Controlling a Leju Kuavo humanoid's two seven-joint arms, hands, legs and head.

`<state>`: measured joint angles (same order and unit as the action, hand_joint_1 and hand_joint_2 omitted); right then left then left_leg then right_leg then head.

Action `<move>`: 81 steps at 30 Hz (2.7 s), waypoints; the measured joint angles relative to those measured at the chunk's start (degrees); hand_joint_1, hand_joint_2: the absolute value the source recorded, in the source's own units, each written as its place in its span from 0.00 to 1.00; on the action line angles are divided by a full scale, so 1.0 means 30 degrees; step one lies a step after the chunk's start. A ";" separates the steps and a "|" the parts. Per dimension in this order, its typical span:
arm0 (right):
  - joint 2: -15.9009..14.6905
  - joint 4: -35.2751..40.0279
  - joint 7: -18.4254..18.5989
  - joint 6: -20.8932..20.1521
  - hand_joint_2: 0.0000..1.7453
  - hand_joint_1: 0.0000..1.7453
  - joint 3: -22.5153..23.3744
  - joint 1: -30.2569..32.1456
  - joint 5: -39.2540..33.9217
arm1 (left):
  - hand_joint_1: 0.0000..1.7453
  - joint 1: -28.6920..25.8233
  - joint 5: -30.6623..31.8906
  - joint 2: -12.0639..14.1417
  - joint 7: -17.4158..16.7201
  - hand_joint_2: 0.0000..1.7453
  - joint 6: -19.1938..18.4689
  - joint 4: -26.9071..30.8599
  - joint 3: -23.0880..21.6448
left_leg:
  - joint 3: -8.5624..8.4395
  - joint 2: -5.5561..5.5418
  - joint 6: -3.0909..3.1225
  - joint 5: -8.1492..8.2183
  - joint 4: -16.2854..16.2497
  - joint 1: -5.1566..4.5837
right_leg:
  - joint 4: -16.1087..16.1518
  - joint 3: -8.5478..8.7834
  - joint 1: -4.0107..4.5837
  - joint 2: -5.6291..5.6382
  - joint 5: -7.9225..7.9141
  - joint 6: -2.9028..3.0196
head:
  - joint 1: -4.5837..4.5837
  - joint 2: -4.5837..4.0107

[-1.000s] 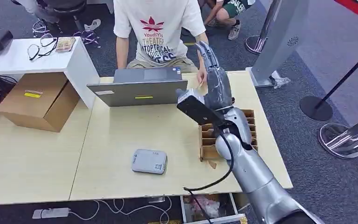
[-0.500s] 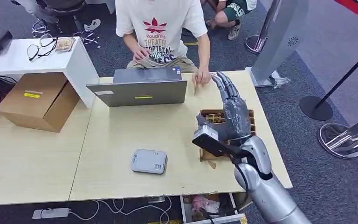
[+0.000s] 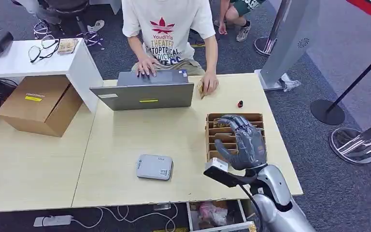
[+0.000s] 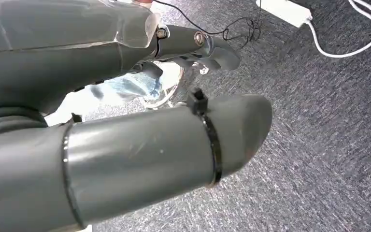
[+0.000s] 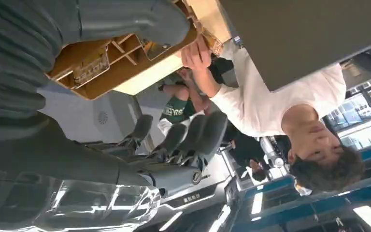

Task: Pass the card to the sensor for recognition and then transmit it.

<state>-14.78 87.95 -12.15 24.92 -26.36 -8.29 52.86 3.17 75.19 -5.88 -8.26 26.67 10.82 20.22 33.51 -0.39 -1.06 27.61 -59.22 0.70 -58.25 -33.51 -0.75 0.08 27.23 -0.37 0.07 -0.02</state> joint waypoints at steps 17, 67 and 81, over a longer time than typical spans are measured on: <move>-0.0831 0.1115 0.0998 -0.1414 1.00 0.32 -0.1188 0.0468 0.2735 | 0.00 -0.0014 -0.0153 0.0000 0.0073 0.00 0.0080 0.0000 0.0138 | 0.0003 0.0002 0.0000 0.0000 0.0001 -0.0001 | 0.0000 0.0001 0.0000 0.0001 0.0000 0.0000 | 0.0000 0.0000; -0.1763 -0.0765 0.2885 -0.2922 1.00 0.54 -0.1916 0.0778 0.4257 | 0.00 -0.0041 0.0189 0.0007 0.0000 0.00 0.0146 -0.0007 0.0138 | 0.0013 0.0000 0.0001 0.0000 0.0001 0.0000 | -0.0001 0.0000 0.0000 -0.0003 0.0000 0.0000 | 0.0000 0.0000; -0.1530 -0.1799 0.2907 -0.3191 1.00 0.54 -0.1793 0.0162 0.4206 | 0.00 -0.0051 0.0051 0.0015 0.0000 0.00 0.0153 -0.0007 0.0138 | 0.0015 -0.0001 0.0001 0.0000 0.0001 0.0000 | -0.0001 -0.0001 0.0000 -0.0005 0.0000 0.0000 | 0.0000 0.0000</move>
<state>-19.37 82.55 -3.43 15.34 -31.74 -7.80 65.48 3.02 75.34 -5.84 -8.26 27.12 10.80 20.63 33.56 -0.39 -1.06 27.61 -59.22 0.69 -58.25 -33.51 -0.75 0.07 27.23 -0.38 0.07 -0.02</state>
